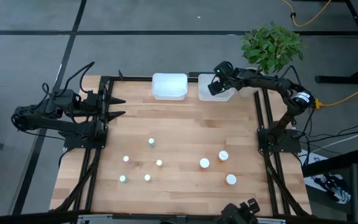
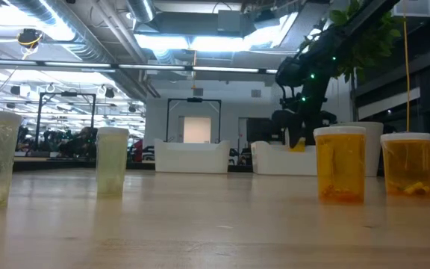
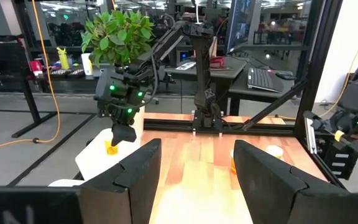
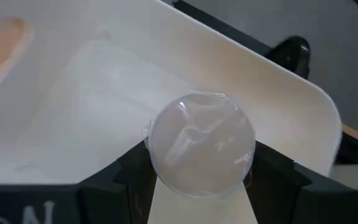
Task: Pick and place medicine bottles into bin by pill shape (circle, oval)
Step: Put the orange capsule bottle into the right white bin
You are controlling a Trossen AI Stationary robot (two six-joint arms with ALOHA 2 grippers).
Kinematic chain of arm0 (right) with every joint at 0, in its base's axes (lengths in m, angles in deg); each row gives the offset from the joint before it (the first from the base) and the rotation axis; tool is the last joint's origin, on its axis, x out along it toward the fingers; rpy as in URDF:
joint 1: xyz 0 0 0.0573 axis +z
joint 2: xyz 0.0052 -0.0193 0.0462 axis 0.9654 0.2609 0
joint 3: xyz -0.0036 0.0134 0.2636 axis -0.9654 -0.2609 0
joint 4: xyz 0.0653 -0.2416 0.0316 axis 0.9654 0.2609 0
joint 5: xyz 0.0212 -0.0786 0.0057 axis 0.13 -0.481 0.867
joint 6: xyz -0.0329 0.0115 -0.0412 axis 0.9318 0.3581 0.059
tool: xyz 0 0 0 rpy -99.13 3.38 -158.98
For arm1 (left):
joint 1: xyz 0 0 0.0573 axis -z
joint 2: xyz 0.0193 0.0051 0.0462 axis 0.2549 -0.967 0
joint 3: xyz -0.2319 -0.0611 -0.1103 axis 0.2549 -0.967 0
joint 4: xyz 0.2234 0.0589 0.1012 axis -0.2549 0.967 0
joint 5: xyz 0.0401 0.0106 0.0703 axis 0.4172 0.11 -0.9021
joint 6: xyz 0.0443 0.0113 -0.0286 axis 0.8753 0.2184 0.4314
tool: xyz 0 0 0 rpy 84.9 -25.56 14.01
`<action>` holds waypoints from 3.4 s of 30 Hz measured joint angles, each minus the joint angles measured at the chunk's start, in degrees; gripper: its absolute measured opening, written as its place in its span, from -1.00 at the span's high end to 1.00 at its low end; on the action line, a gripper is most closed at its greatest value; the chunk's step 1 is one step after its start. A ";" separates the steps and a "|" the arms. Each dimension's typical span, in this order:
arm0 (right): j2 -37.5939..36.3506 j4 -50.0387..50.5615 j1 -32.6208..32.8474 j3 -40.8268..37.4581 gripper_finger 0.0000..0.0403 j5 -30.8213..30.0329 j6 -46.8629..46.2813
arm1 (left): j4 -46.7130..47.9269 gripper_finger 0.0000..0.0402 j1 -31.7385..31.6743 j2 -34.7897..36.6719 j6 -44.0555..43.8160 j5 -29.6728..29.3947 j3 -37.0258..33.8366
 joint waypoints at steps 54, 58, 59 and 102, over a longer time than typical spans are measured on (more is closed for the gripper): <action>0.02 -4.28 -6.32 -0.35 -0.20 12.04 21.99 | 0.03 0.03 0.00 0.02 -0.07 -0.01 0.00; 0.02 -5.16 -6.32 -0.35 -0.20 12.04 21.99 | 0.04 0.03 0.02 0.02 -0.09 -0.01 0.00; 0.02 -5.49 -6.32 -0.35 -0.20 12.04 21.99 | 0.04 0.03 0.02 0.02 -0.09 -0.01 0.00; 2.80 -7.48 -6.30 -0.32 -0.24 11.89 23.92 | 0.07 0.03 0.02 0.02 -0.09 0.01 0.00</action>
